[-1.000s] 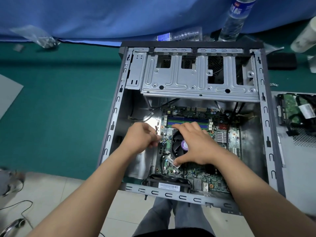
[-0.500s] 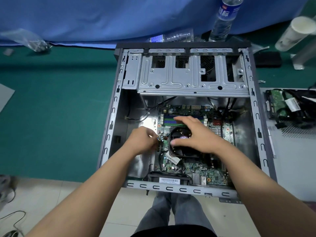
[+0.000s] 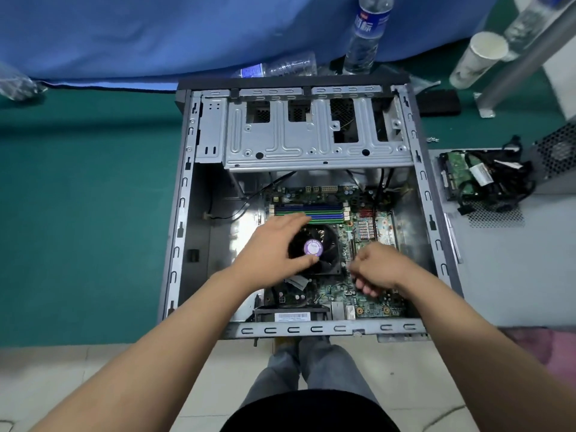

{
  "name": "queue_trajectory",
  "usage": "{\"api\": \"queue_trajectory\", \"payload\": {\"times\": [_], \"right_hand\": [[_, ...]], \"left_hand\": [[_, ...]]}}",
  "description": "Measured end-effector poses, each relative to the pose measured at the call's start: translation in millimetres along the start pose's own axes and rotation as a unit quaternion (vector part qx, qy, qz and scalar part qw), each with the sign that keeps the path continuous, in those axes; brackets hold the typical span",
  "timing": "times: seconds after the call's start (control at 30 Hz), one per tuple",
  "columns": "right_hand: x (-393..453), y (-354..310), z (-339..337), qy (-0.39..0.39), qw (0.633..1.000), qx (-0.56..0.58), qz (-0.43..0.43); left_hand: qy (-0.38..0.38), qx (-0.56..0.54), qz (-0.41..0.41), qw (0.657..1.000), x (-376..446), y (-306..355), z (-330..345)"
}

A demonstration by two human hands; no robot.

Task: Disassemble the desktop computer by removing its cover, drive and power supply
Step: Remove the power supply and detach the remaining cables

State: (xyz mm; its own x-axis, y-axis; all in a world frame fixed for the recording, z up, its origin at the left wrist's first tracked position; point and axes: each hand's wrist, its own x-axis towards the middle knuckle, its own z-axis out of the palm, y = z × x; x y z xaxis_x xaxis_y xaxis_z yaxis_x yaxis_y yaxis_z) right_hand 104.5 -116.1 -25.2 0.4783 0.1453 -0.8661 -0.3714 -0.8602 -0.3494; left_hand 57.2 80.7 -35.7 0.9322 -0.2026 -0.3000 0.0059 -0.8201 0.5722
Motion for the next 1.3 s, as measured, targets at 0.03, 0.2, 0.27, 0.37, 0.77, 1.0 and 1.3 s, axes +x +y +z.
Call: {"api": "queue_trajectory", "payload": {"times": [0.03, 0.2, 0.27, 0.37, 0.77, 1.0, 1.3], "right_hand": [[1, -3, 1, -0.021, 1.000, 0.000, 0.011], [9, -10, 2, -0.050, 0.998, -0.032, 0.031], [14, -6, 4, -0.051, 0.997, -0.042, 0.041], [18, -1, 8, -0.076, 0.994, -0.055, 0.056], [27, -3, 15, -0.091, 0.981, -0.163, 0.056], [27, -3, 14, -0.085, 0.952, -0.293, 0.003], [30, 2, 17, -0.051, 0.942, -0.332, -0.026]], "left_hand": [[-0.016, 0.020, 0.009, 1.000, 2, 1, 1], [-0.033, 0.082, 0.002, 0.996, 13, 8, 8], [-0.028, 0.084, -0.004, 0.996, 14, 11, 13], [-0.013, 0.076, -0.007, 0.997, 14, 10, 19], [-0.032, 0.095, 0.009, 0.995, 14, 5, 18], [-0.029, 0.088, 0.000, 0.996, 14, 5, 17], [-0.031, 0.088, -0.002, 0.996, 14, 4, 19]]}}
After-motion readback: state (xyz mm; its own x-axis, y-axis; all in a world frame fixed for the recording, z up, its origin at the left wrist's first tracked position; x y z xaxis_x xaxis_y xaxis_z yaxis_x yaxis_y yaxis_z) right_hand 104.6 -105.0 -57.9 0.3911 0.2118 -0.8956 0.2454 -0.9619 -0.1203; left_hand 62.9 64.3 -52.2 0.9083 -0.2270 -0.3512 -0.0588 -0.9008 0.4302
